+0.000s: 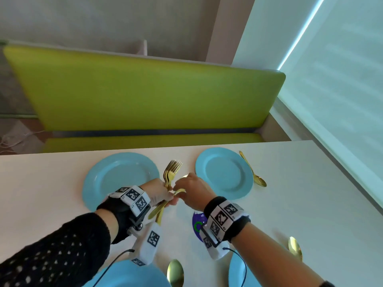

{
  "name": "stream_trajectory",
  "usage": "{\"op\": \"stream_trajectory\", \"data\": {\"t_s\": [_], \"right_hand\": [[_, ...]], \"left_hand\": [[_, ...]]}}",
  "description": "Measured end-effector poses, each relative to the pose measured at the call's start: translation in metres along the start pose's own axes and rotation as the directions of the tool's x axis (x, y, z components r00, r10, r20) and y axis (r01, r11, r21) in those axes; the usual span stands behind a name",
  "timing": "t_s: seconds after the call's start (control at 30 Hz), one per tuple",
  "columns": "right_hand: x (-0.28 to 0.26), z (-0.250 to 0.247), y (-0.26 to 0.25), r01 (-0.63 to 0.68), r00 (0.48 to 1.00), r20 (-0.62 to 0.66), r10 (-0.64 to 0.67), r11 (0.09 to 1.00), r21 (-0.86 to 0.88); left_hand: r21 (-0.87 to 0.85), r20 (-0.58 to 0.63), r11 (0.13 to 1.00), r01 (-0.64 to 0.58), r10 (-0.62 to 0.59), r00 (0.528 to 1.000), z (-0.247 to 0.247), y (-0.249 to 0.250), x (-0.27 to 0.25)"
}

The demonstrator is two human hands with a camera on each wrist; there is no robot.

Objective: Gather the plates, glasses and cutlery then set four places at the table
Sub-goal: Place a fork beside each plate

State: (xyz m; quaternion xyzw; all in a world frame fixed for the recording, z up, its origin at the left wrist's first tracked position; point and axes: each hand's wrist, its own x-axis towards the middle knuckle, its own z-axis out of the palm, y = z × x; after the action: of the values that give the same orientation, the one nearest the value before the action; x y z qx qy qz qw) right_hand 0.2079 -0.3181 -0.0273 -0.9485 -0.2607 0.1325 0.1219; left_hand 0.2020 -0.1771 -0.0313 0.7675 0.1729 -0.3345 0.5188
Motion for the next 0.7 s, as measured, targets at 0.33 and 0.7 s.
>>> {"op": "stream_trajectory", "data": {"t_s": [0.33,0.7], "right_hand": [[-0.002,0.004,-0.054,-0.02,0.984,0.177,0.022,1.0,-0.012],[0.035,-0.003,-0.032,-0.358,0.927,0.165,0.336,0.925,0.128]], "left_hand": [[0.118,0.114,0.991,-0.061,0.047,0.992,-0.037,-0.037,-0.032],[-0.188,-0.258,0.982,0.001,-0.05,0.965,-0.099,-0.058,-0.014]]}}
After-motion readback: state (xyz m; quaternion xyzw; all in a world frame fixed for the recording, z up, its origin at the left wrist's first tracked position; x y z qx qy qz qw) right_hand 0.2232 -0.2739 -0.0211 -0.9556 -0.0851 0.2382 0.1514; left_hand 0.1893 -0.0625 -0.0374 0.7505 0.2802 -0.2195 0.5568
